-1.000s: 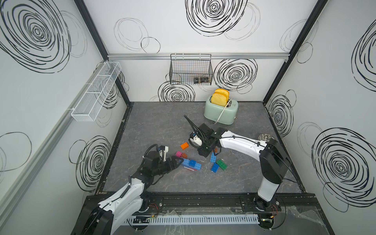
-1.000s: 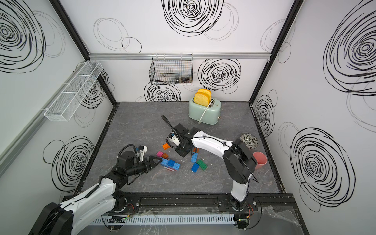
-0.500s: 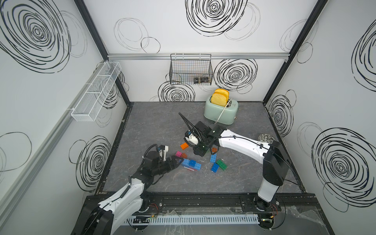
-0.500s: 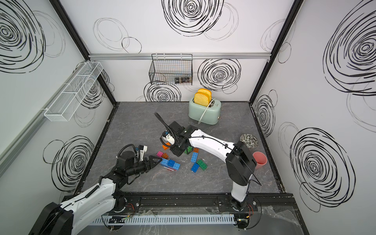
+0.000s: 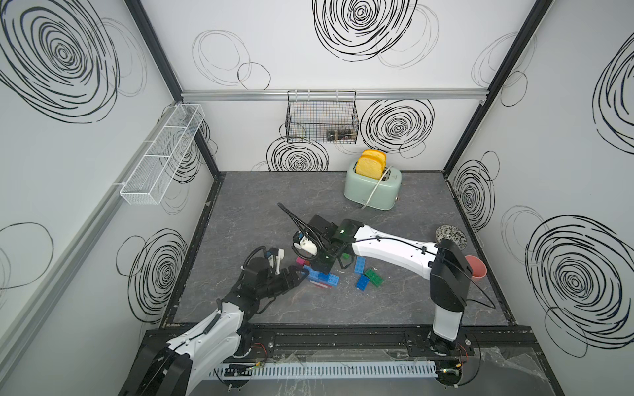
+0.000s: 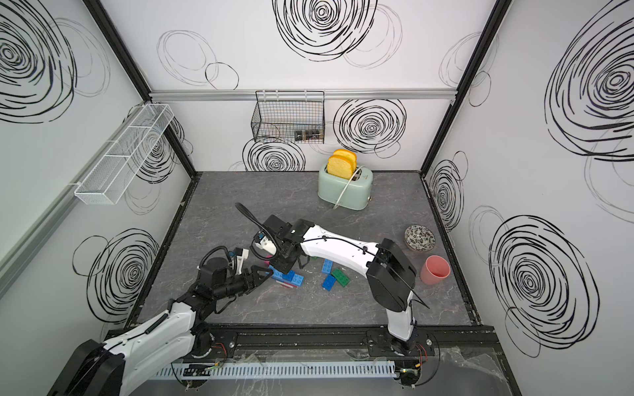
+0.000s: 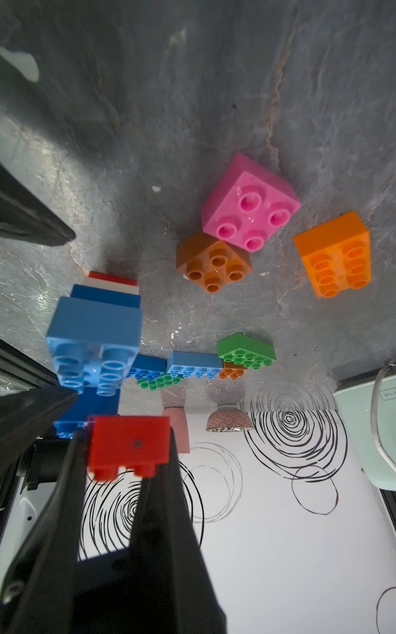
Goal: Assemble a heart with lego
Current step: Assemble the lego brick with the lego brick.
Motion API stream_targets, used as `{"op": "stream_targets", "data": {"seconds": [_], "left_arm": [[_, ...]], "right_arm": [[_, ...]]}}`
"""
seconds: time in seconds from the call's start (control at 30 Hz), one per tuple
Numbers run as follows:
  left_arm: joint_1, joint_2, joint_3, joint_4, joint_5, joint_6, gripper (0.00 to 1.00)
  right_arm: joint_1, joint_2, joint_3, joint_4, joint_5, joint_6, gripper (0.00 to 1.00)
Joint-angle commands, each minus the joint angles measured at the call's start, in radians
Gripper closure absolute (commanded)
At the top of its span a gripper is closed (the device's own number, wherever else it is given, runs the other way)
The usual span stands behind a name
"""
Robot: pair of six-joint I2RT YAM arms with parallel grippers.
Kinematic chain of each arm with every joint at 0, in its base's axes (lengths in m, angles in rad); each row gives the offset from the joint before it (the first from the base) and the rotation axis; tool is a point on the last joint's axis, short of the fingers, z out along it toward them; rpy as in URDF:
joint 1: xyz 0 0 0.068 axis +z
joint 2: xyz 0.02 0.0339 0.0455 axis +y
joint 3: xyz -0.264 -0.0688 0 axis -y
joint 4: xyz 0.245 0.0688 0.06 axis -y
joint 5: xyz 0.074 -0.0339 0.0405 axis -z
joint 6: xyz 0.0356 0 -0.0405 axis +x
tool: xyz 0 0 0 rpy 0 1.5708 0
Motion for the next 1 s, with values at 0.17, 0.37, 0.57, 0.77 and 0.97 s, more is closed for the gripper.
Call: {"op": "stream_targets", "data": {"seconds": [0.17, 0.37, 0.57, 0.77, 0.97], "left_arm": [[-0.006, 0.006, -0.009, 0.065, -0.017, -0.014, 0.33], [-0.006, 0.012, -0.01, 0.063, -0.02, -0.013, 0.36], [-0.006, 0.018, -0.013, 0.062, -0.025, -0.009, 0.38], [-0.007, 0.022, -0.01, 0.059, -0.025, -0.006, 0.39], [-0.008, 0.027, -0.01, 0.054, -0.03, -0.005, 0.39]], "right_arm": [[0.024, 0.008, 0.017, -0.028, 0.0, 0.013, 0.76], [0.037, 0.01, 0.003, -0.031, -0.002, 0.014, 0.76], [0.046, 0.011, -0.008, -0.037, 0.006, 0.003, 0.77], [0.06, 0.012, -0.017, -0.039, 0.017, -0.015, 0.76], [0.063, 0.006, -0.04, -0.037, 0.03, -0.031, 0.77]]}}
